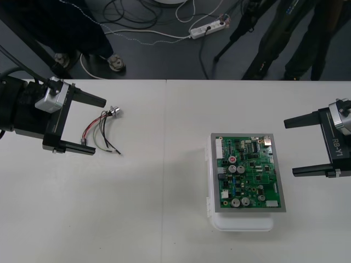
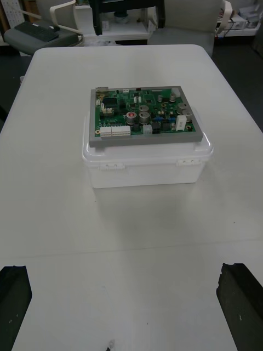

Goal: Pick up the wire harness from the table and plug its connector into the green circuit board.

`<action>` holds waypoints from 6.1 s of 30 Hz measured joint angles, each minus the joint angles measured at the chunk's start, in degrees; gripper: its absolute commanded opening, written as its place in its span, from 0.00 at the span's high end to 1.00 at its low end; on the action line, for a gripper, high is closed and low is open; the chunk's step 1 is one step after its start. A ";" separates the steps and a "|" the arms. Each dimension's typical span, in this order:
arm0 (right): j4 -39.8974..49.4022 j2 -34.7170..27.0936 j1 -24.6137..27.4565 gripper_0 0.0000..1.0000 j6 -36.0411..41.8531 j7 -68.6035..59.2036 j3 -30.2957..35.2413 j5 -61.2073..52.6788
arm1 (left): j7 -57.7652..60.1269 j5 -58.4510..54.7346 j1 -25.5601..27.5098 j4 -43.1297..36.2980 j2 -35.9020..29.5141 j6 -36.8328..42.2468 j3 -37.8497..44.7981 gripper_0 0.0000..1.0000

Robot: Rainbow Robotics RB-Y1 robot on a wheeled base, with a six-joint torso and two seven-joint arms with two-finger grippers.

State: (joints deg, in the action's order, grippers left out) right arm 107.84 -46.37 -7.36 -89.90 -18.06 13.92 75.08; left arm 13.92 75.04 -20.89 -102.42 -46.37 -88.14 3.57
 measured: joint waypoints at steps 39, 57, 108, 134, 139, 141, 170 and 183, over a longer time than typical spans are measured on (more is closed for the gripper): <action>-0.01 2.29 1.12 0.00 -0.02 0.00 -0.33 0.62 | -0.60 2.17 3.29 2.02 2.10 -0.04 -1.51 0.00; -0.26 8.14 1.11 0.00 -0.02 0.00 -0.33 -3.17 | -19.67 10.51 -3.59 2.04 -2.48 -0.04 -4.18 0.00; -11.61 17.87 -4.29 0.00 -0.02 9.79 -0.33 -9.04 | -78.69 17.52 -43.92 24.29 -9.13 7.15 -56.57 0.00; -15.06 17.92 -2.77 0.00 -0.02 15.77 -3.48 -13.52 | -91.16 21.62 -53.51 40.96 -0.45 20.29 -76.24 0.00; -15.11 17.92 -2.80 0.00 -0.01 17.59 -3.99 -13.75 | -102.41 21.64 -53.52 46.79 2.16 21.07 -76.24 0.00; -15.28 17.91 -2.81 0.00 -0.01 18.36 -4.00 -13.76 | -106.48 21.80 -53.52 48.48 3.12 21.61 -76.24 0.00; -16.98 17.91 -3.89 0.00 -0.01 22.37 -4.05 -13.79 | -126.80 23.61 -53.52 68.73 14.67 27.81 -76.24 0.00; -16.98 17.91 -4.48 0.00 -0.01 22.37 -4.06 -13.88 | -130.03 23.29 -53.48 70.82 15.83 32.69 -76.24 0.00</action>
State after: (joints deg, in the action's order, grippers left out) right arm 90.86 -28.46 -11.84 -89.92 4.31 9.86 61.20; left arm -116.11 98.33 -74.38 -31.60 -30.54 -55.45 -72.67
